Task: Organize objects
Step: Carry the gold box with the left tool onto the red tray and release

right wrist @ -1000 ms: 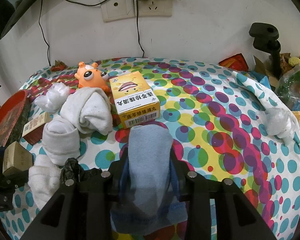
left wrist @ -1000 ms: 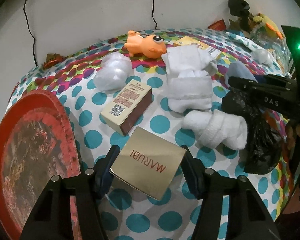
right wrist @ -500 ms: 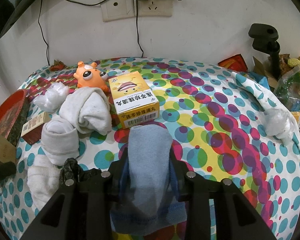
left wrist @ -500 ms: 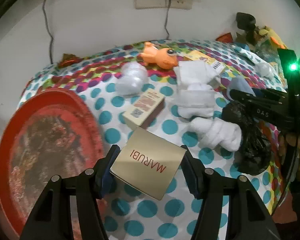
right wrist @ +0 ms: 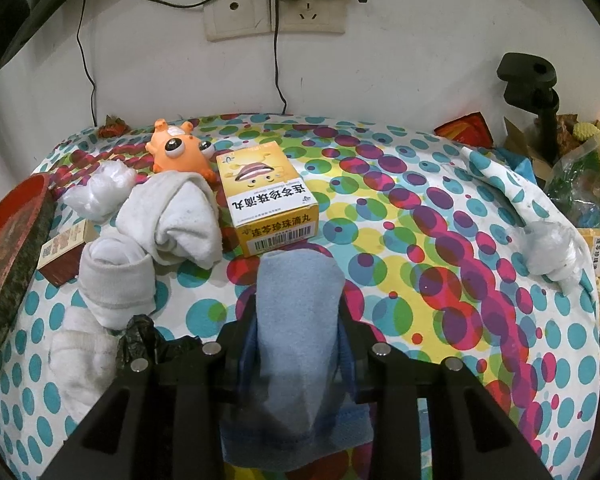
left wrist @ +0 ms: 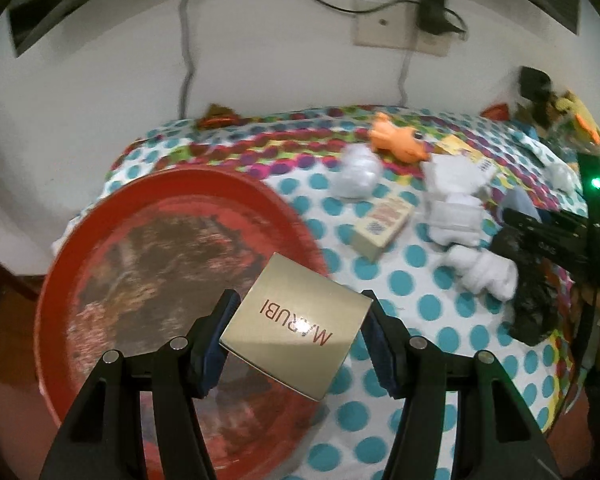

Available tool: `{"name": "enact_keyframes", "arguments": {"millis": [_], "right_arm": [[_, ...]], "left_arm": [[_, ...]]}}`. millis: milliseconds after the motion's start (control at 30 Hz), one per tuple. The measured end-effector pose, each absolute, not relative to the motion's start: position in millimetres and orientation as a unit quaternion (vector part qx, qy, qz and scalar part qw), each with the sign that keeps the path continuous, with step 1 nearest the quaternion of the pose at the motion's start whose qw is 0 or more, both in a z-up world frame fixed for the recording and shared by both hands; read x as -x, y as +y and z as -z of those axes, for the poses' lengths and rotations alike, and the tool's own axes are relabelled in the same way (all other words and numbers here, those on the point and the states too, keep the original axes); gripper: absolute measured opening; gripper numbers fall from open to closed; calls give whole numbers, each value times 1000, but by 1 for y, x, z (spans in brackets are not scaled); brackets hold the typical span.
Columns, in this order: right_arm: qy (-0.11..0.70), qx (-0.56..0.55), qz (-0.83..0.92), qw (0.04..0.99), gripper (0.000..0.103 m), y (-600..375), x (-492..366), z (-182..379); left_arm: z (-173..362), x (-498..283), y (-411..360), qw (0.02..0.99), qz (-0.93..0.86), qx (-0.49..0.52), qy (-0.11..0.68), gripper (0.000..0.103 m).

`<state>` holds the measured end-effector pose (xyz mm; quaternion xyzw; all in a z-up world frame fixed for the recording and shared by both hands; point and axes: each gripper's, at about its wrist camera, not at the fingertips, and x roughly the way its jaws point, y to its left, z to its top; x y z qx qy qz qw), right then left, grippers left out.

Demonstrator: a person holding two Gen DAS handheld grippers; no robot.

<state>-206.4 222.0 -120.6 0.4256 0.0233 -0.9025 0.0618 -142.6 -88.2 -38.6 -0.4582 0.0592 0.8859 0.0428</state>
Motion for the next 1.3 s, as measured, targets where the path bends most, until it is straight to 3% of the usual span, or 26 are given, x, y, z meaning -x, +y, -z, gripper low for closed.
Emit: {"name": "enact_keyframes", "arguments": {"millis": [733, 1300], "right_arm": [[37, -425, 903, 57, 34, 216, 204, 120], [49, -424, 903, 52, 34, 215, 204, 120]], "left_arm": [[64, 143, -251, -107, -868, 484, -31, 57], [90, 150, -296, -138, -850, 507, -35, 57]]}}
